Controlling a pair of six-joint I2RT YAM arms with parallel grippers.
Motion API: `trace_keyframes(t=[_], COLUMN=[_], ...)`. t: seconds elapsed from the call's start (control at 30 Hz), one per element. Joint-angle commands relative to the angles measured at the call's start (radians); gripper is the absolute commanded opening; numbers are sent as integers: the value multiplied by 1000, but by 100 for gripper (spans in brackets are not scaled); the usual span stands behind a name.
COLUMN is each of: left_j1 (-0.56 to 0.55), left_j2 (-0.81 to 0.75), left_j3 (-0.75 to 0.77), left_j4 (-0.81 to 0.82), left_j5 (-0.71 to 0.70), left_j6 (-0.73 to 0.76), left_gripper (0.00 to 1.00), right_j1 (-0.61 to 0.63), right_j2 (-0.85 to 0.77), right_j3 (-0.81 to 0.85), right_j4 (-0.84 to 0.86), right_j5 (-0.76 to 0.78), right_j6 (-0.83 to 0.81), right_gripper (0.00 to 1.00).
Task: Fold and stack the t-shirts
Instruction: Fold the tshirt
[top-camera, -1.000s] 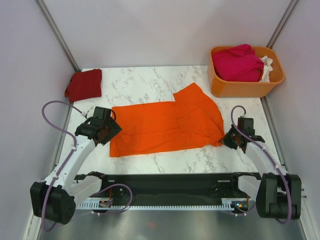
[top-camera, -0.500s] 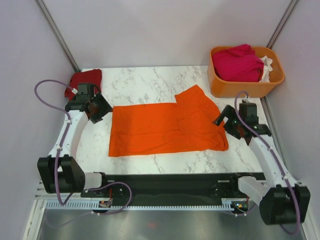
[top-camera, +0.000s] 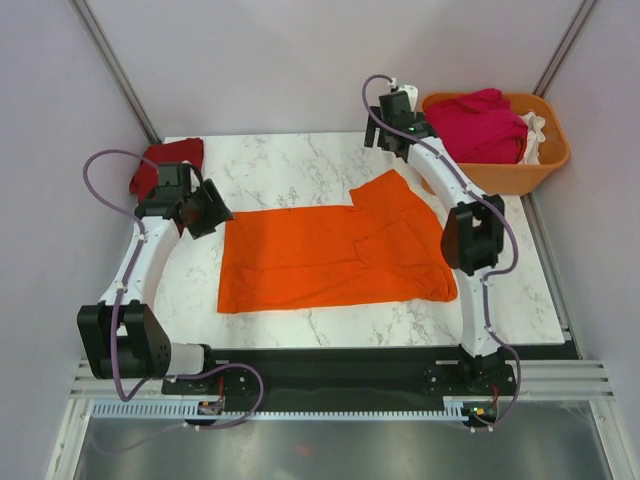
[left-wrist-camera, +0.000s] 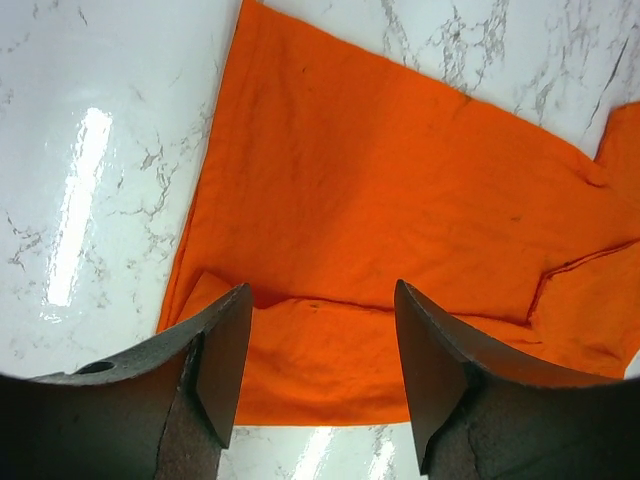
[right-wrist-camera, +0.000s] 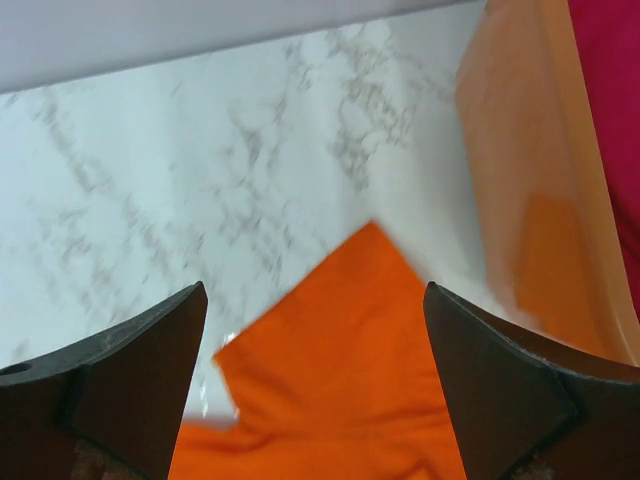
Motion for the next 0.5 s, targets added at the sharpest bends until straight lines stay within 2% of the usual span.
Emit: trace_keyframes(t=[0.0, 0.13, 0.23, 0.33, 0.43, 0.47], left_j1=[0, -7, -8, -8, -11, -13], left_j2=[-54, -69, -89, -84, -69, -69], left_j3=[-56, -85, -122, -160, -162, -160], left_j4=[76, 90, 105, 122, 127, 127], left_j5=[17, 21, 26, 17, 70, 72], left_j6=[44, 36, 30, 27, 24, 24], left_gripper=[66, 63, 63, 63, 60, 60], right_j1=[6, -6, -11, -11, -12, -21], right_j2=[181, 297, 330, 343, 352, 355], right_j3=[188, 300, 303, 265, 207, 191], right_j4=[-60, -48, -25, -25, -24, -22], right_j5=[212, 197, 174, 192, 188, 168], right_j6=[-159, -169, -164, -143, -102, -88], right_gripper=[97, 96, 92, 89, 86, 81])
